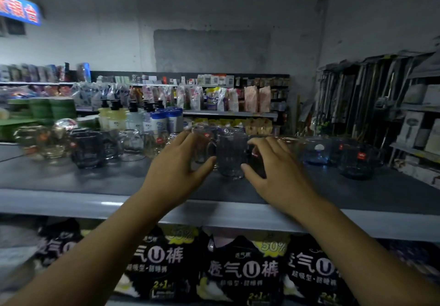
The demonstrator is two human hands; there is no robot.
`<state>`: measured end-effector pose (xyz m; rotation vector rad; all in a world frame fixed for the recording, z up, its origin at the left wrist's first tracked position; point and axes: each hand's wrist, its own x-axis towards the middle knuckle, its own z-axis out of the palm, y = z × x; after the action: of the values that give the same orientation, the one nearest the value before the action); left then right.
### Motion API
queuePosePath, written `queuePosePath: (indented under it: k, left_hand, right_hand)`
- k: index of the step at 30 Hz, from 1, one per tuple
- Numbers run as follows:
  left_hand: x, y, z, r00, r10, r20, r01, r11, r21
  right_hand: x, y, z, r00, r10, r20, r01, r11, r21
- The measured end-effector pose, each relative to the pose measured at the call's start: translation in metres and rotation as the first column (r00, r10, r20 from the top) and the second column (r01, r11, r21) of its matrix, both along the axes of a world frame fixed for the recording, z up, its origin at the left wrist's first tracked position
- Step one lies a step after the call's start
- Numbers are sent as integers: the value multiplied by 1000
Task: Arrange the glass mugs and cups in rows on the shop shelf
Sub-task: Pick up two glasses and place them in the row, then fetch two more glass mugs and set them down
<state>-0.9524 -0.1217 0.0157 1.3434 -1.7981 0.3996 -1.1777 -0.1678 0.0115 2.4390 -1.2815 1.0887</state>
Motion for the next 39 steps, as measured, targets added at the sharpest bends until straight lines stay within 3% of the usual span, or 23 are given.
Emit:
queuePosePath:
  k: [8, 17, 25, 39]
  left_hand:
    - [119, 72, -22, 990, 137, 21, -139, 988, 68]
    - [374, 189, -30, 934, 356, 18, -356, 928, 110]
    - [589, 284, -37, 861, 509, 16, -506, 850, 145]
    - [925, 287, -47, 750, 660, -37, -638, 738, 222]
  right_hand:
    - [140, 50, -5, 969, 232, -85, -225, 971, 79]
    - [386, 113, -11, 938, 333, -95, -320, 938, 136]
    - [618, 173, -17, 892, 452, 0, -442, 873, 206]
    - [1001, 159, -26, 785, 619, -31, -598, 769, 226]
